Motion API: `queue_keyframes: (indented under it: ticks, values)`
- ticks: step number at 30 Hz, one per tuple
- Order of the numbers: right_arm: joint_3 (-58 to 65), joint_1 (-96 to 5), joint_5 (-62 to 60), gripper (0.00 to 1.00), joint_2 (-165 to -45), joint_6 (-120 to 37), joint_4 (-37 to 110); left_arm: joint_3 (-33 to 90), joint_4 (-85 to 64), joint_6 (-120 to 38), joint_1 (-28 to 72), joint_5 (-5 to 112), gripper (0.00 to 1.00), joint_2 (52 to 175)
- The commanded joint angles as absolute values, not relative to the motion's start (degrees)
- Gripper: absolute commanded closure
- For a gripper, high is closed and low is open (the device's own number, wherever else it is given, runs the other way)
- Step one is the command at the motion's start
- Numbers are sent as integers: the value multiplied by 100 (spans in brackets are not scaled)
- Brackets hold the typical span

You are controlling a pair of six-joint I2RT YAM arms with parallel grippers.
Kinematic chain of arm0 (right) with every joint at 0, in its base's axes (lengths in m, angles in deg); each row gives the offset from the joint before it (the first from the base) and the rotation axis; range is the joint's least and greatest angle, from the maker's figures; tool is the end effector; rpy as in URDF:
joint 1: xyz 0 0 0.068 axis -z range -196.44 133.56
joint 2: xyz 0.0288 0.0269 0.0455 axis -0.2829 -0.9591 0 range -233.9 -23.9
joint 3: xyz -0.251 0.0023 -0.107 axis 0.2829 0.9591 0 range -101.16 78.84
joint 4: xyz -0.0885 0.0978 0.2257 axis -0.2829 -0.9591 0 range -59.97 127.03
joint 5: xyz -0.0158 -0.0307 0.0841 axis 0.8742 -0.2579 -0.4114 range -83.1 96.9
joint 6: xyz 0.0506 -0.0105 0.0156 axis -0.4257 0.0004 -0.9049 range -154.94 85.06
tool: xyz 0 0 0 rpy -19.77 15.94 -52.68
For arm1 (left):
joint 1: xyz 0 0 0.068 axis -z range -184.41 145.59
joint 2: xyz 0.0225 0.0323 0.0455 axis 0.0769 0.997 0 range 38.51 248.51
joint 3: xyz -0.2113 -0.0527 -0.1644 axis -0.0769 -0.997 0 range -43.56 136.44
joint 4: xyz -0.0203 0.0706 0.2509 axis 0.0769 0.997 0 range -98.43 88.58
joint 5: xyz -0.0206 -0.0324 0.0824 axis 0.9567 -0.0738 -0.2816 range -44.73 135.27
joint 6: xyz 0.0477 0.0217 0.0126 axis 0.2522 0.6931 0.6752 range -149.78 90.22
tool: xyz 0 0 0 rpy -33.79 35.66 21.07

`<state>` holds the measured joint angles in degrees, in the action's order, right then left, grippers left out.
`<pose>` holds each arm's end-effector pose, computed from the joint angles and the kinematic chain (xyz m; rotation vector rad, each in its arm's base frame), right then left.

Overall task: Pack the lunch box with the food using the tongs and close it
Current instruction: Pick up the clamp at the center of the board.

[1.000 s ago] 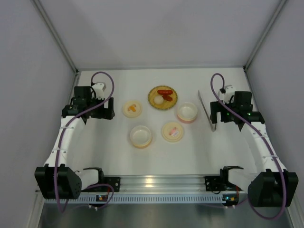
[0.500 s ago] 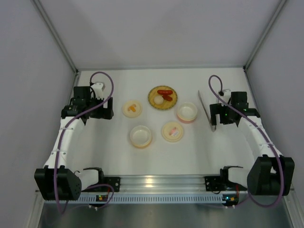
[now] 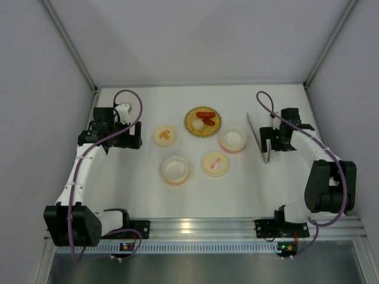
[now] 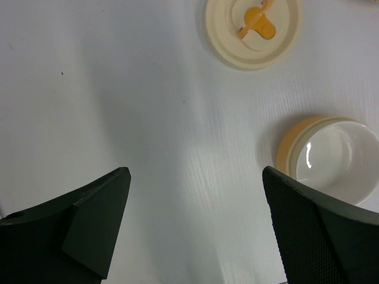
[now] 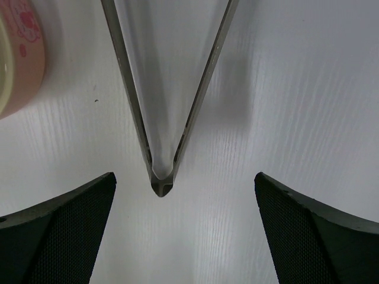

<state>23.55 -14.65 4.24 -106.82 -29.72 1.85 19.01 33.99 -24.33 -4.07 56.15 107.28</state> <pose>0.2823 -0.0072 0.2176 -0.0947 2.6635 0.0222 0.2464 -0.0081 0.3112 0.2079 2.3986 -0.1883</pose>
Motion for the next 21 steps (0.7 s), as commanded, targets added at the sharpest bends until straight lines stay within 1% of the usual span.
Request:
queue_keyframes:
  ticks: [1, 12, 15, 21]
  values:
    - [1952, -1415, 444, 0, -11011, -3194, 601, 1867, 3209, -2433, -406, 5644, 2, 10803]
    - [1582, -1599, 505, 1, -11750, -3450, 926, 1832, 3165, -2363, -406, 5608, 2, 10996]
    - [1521, -1879, 663, 1, -11926, -3458, 1084, 1849, 3157, -2363, -406, 5626, 2, 11075]
    - [1485, -1969, 901, 1, -12278, -3687, 1531, 1867, 3174, -2319, -406, 5626, 2, 11102]
